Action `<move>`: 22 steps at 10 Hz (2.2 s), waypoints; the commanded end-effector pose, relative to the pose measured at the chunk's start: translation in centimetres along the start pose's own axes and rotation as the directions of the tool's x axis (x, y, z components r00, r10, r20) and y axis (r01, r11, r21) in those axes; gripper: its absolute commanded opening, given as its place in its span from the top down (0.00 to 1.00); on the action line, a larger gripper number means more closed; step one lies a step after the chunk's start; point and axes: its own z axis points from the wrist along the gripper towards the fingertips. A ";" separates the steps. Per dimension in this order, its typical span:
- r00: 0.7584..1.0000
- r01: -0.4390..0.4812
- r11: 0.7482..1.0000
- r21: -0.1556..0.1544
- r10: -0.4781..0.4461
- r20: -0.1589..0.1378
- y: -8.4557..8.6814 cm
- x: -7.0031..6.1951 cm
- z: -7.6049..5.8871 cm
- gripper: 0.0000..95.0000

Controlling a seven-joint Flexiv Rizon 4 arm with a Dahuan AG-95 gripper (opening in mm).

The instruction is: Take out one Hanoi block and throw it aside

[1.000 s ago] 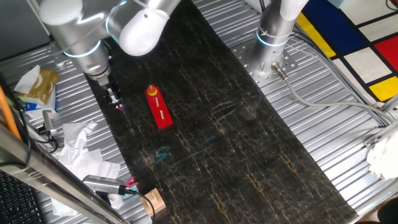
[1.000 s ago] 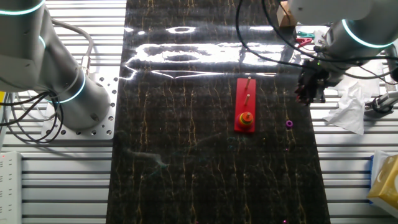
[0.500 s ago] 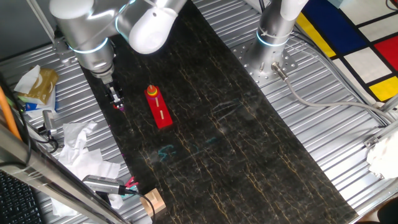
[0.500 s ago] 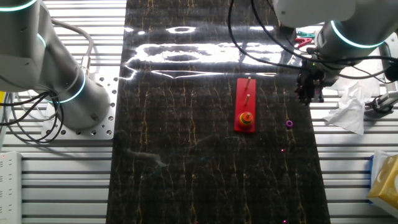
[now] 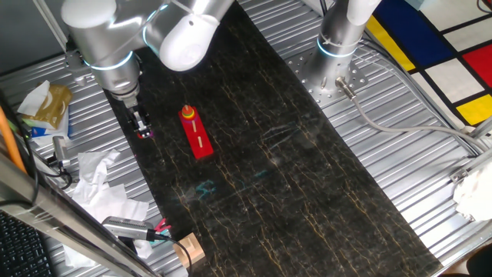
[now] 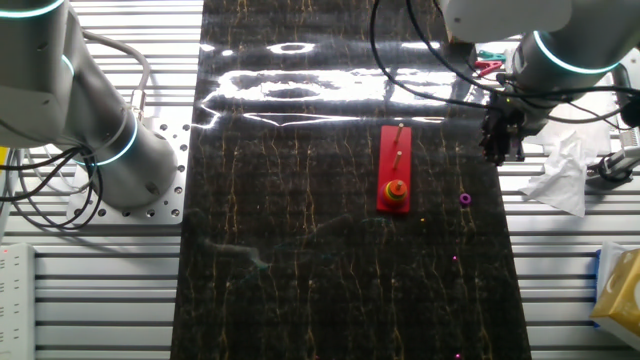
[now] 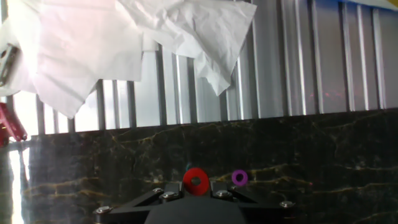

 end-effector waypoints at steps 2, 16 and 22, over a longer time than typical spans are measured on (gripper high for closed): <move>1.000 0.006 1.000 0.003 -0.006 0.006 0.0 0.2 -0.1 1.00; 0.995 -0.037 0.999 0.011 0.036 0.089 0.1 0.2 0.0 0.80; 0.995 -0.044 0.999 0.009 0.043 0.085 -0.5 0.3 0.9 0.80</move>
